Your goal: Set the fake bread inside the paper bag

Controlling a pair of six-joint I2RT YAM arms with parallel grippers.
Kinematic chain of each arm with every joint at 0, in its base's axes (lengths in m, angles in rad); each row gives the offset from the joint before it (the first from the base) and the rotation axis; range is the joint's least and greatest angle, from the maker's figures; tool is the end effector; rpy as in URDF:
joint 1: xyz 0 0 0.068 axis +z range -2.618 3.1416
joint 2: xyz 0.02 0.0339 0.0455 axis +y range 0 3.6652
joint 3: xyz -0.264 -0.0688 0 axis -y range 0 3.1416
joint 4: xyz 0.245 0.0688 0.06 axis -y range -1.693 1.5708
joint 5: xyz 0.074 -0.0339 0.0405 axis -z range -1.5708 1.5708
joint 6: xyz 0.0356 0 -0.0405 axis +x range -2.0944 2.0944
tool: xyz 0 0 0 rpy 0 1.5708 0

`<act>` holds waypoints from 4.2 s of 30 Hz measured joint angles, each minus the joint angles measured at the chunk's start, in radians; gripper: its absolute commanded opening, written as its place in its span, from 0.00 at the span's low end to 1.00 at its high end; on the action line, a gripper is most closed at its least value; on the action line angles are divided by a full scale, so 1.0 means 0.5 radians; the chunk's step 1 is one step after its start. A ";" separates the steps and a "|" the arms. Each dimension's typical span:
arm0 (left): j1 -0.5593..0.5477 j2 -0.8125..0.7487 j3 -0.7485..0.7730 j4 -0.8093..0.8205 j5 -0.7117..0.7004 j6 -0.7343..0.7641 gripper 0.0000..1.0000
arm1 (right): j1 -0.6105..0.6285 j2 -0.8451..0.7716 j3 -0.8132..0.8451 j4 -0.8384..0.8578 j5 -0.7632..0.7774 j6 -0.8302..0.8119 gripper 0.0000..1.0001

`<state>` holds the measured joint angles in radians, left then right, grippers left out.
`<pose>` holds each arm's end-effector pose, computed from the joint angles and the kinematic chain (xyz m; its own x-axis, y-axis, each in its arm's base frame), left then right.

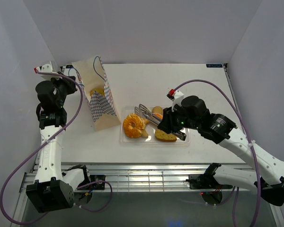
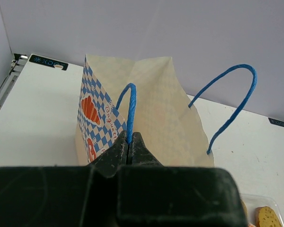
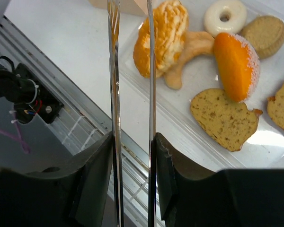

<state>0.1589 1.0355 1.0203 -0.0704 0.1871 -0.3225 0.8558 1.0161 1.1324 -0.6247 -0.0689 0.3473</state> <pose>0.2378 0.0314 0.3875 -0.0888 -0.3296 -0.9399 -0.0007 0.9437 -0.3309 0.1378 0.1624 0.3726 -0.5699 -0.1385 -0.8100 -0.6368 0.6974 0.3288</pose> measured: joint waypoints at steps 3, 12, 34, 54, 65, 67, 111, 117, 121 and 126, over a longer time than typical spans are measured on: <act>0.005 -0.008 -0.005 0.008 0.018 0.000 0.00 | -0.002 0.000 -0.094 -0.009 0.059 0.024 0.45; 0.006 -0.028 -0.032 0.024 0.032 -0.001 0.00 | -0.006 0.118 -0.205 0.014 0.192 0.044 0.45; 0.008 -0.037 -0.050 0.053 0.064 -0.004 0.00 | -0.008 0.342 -0.243 0.156 0.230 0.065 0.54; 0.011 -0.037 -0.056 0.060 0.079 -0.018 0.00 | -0.035 0.439 -0.243 0.264 0.119 0.084 0.34; 0.014 -0.037 -0.061 0.067 0.084 -0.020 0.00 | -0.051 0.455 -0.240 0.269 0.056 0.085 0.08; 0.016 -0.039 -0.062 0.067 0.085 -0.022 0.00 | -0.051 0.453 -0.221 0.259 0.047 0.085 0.08; 0.018 -0.072 -0.132 0.178 0.184 -0.055 0.00 | -0.037 0.511 1.282 -0.198 -0.232 -0.155 0.08; 0.018 -0.093 -0.161 0.217 0.237 -0.069 0.00 | -0.013 0.619 1.302 -0.187 -0.278 -0.151 0.08; 0.018 -0.093 -0.162 0.224 0.269 -0.076 0.00 | 0.000 0.710 1.339 -0.157 -0.290 -0.147 0.08; 0.019 -0.094 -0.164 0.249 0.288 -0.084 0.00 | 0.011 0.867 1.502 -0.143 -0.289 -0.140 0.08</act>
<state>0.1684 0.9886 0.9382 0.0540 0.3313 -0.3645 0.8612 1.4498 1.8835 -0.6964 -0.2134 0.2775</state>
